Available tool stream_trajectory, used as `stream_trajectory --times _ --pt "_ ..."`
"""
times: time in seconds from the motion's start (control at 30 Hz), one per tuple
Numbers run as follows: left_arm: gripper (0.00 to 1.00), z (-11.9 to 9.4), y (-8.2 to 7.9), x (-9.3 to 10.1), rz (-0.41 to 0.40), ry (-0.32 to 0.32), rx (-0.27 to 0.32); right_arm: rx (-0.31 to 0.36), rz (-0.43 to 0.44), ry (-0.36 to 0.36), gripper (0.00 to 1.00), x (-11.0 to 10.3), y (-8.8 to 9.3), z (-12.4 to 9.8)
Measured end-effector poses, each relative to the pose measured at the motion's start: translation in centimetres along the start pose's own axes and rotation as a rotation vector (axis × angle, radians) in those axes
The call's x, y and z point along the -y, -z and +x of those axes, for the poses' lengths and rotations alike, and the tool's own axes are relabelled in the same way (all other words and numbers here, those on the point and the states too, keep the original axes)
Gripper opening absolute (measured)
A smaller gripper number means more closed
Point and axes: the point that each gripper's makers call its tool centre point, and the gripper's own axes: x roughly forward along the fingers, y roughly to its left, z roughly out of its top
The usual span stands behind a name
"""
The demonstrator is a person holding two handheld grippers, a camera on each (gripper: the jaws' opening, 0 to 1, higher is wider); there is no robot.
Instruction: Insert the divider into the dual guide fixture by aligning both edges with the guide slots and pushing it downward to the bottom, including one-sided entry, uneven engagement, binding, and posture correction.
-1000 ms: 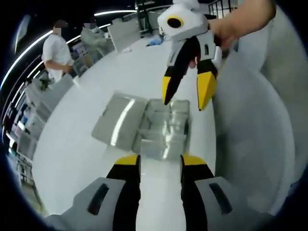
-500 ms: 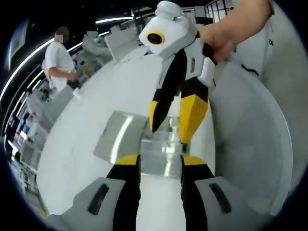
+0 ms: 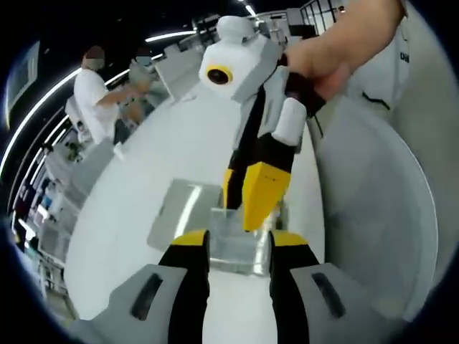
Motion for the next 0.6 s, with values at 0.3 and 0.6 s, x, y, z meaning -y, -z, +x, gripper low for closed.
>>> stream_trajectory --times 0.3,0.6 --pt "0.29 0.2 -0.8 0.0 0.026 -0.023 0.006 -0.005 0.063 0.003 0.16 -0.1 0.0 -0.2" --pt "0.29 0.4 -1.2 -0.1 0.056 -0.039 0.001 -0.003 0.125 0.010 0.10 0.0 -0.2 -0.3"
